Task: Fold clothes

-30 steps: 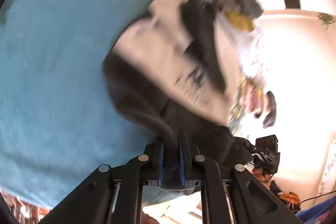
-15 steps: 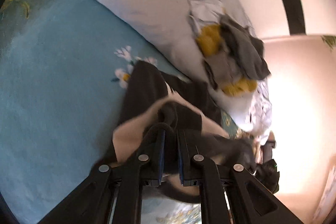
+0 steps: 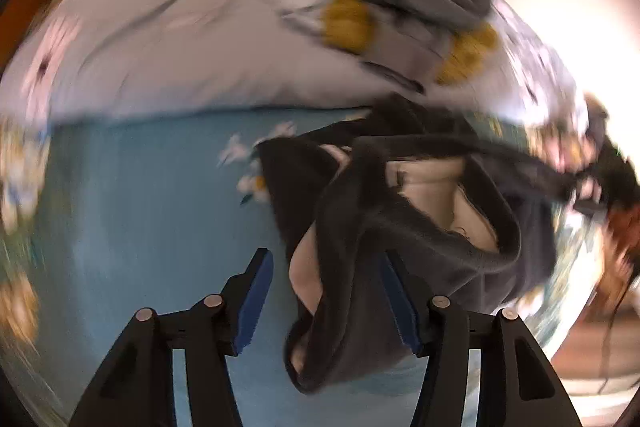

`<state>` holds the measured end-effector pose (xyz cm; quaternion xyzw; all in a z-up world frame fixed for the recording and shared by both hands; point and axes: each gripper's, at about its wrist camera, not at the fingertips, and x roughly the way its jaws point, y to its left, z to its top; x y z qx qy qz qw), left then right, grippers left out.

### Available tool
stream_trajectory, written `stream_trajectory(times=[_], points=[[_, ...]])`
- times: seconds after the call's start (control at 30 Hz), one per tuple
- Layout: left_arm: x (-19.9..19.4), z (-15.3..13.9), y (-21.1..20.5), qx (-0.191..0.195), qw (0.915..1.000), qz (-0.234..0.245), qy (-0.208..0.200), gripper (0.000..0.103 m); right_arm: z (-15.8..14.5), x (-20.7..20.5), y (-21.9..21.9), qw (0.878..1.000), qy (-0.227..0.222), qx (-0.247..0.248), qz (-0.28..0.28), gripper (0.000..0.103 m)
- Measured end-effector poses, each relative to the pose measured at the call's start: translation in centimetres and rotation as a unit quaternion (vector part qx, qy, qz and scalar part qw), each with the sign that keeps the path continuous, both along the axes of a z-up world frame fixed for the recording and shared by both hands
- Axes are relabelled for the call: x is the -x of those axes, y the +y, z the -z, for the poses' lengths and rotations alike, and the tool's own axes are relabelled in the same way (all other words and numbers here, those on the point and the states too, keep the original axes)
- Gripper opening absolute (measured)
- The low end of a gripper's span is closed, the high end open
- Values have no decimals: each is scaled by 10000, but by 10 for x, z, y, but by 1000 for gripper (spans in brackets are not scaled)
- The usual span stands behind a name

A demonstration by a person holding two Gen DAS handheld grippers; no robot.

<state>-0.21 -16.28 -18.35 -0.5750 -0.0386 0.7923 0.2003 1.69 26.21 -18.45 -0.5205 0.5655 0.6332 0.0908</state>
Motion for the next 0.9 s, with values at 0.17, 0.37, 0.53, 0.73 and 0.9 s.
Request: stream_trajectory(times=[0.17,0.37,0.53,0.73,0.9], points=[[14,11,20,359,9967,725,114,63,-23,-4,9,9994,38,-310,-168,41],[24,32,36,559,9918,1147,22,62,-25,-10,24,9918,-435,-1115,-451,44],[34,34,31,152,9956,915,-151,36,5,3,17,9852,-798,-1300,-776,44],[43,40,6,-516,9970,191,-547,14,19,40,2,9788,-674,-1610,-1075,44],[42,43,-15,-1028,9910,-325,-792,11,21,58,-11,9693,-580,-1776,-1596,44]])
